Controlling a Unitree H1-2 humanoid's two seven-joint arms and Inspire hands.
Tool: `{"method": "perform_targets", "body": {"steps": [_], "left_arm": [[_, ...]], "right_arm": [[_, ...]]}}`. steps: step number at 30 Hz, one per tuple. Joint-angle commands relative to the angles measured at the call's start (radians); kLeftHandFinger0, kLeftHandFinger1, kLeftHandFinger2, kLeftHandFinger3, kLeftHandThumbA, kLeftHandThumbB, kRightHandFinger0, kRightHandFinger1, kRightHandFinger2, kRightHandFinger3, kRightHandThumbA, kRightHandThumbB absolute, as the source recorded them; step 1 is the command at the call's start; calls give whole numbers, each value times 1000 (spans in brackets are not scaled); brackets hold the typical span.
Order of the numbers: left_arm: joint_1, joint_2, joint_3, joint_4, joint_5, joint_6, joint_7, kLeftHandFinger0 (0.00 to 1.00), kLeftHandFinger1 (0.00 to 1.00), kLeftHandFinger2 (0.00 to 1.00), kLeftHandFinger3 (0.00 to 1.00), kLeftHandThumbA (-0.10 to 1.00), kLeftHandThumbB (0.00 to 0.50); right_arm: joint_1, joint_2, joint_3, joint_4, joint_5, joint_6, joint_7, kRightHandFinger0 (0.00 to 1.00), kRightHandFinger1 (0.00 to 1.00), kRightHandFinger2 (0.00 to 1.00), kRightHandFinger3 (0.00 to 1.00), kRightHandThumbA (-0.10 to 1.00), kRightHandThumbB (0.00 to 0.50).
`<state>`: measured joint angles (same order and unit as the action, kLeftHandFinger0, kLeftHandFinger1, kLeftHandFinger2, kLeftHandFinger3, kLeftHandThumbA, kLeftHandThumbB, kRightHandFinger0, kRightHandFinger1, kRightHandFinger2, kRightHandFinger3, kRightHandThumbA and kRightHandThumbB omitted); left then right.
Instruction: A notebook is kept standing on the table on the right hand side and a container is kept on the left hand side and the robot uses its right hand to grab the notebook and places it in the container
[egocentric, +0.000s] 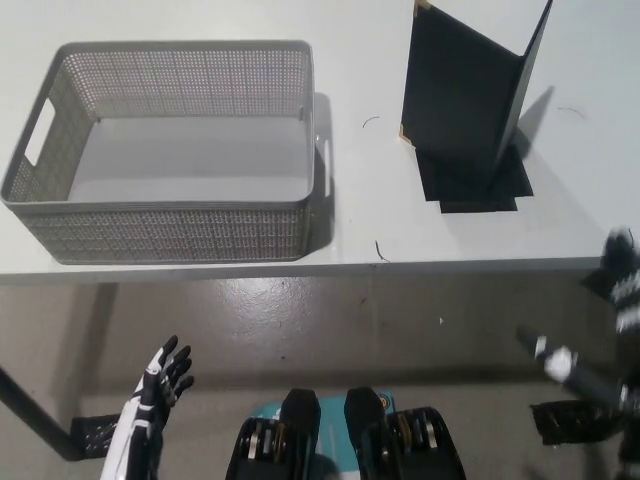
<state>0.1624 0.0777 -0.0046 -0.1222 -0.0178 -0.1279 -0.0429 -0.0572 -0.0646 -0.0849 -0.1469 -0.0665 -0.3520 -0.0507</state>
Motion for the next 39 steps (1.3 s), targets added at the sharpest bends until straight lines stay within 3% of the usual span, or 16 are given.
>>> {"method": "perform_targets", "body": {"steps": [1, 6, 9, 11, 13, 15, 16, 18, 23, 26, 29, 36, 37, 38, 39], "left_arm": [[10, 7, -17, -3, 30, -72, -11, 1000, 1000, 1000, 1000, 1000, 225], [30, 2, -26, 25, 62, -98, 0, 1000, 1000, 1000, 1000, 1000, 244], [29, 3, -28, 47, 54, -115, -6, 1000, 1000, 1000, 1000, 1000, 269], [36, -2, -30, 50, 54, -119, -6, 1000, 1000, 1000, 1000, 1000, 262], [39, 1, -37, 53, 69, -136, -8, 1000, 1000, 1000, 1000, 1000, 220], [45, 1, -41, 50, 81, -136, -5, 1000, 1000, 1000, 1000, 1000, 214], [48, 5, -45, 50, 94, -137, -3, 1000, 1000, 1000, 1000, 1000, 213], [53, 4, -50, 46, 105, -129, -1, 1000, 1000, 1000, 1000, 1000, 232], [58, 2, -59, 61, 91, -161, -5, 1000, 1000, 1000, 1000, 1000, 239], [58, 3, -60, 56, 81, -151, -11, 1000, 1000, 1000, 1000, 1000, 257], [56, 2, -58, 65, 80, -174, -8, 1000, 1000, 1000, 1000, 1000, 248], [66, 6, -57, 70, 70, -205, -12, 1000, 1000, 1000, 1000, 1000, 260], [66, 5, -56, 71, 69, -206, -12, 1000, 1000, 1000, 1000, 1000, 260], [67, -1, -60, 84, 75, -220, -8, 1000, 1000, 1000, 1000, 1000, 254], [67, -4, -62, 89, 78, -228, -7, 1000, 1000, 1000, 1000, 1000, 258]], "right_arm": [[-163, -7, -43, -1, -73, 86, -65, 1000, 1000, 1000, 1000, 1000, 500], [-330, 1, -66, 81, -84, 162, -95, 1000, 1000, 1000, 1000, 1000, 494], [-435, 5, -75, 165, -68, 218, -112, 1000, 1000, 1000, 1000, 1000, 403], [-483, 2, -80, 224, -45, 227, -110, 1000, 1000, 1000, 1000, 1000, 411], [-552, -3, -87, 314, -33, 236, -119, 1000, 1000, 1000, 1000, 1000, 427], [-589, -8, -83, 373, -47, 238, -127, 1000, 1000, 1000, 1000, 1000, 411], [-620, -16, -77, 431, -68, 248, -141, 1000, 1000, 1000, 1000, 1000, 428], [-668, -26, -71, 518, -79, 255, -153, 1000, 1000, 1000, 1000, 1000, 453], [-786, -44, -69, 795, -63, 157, -187, 1000, 1000, 1000, 1000, 1000, 425], [-837, -44, -65, 901, -61, 167, -208, 1000, 1000, 1000, 1000, 1000, 427], [-899, -48, -62, 1032, -60, 167, -232, 1000, 1000, 1000, 1000, 1000, 464], [-1070, -55, -81, 1423, -8, 160, -262, 1000, 1000, 1000, 1000, 1000, 491], [-1081, -54, -94, 1442, 8, 154, -261, 1000, 1000, 1000, 1000, 961, 496], [-1098, -57, -121, 1469, 33, 163, -307, 1000, 1000, 1000, 1000, 801, 499], [-1105, -59, -125, 1483, 35, 164, -327, 907, 926, 975, 1000, 802, 500]]}}
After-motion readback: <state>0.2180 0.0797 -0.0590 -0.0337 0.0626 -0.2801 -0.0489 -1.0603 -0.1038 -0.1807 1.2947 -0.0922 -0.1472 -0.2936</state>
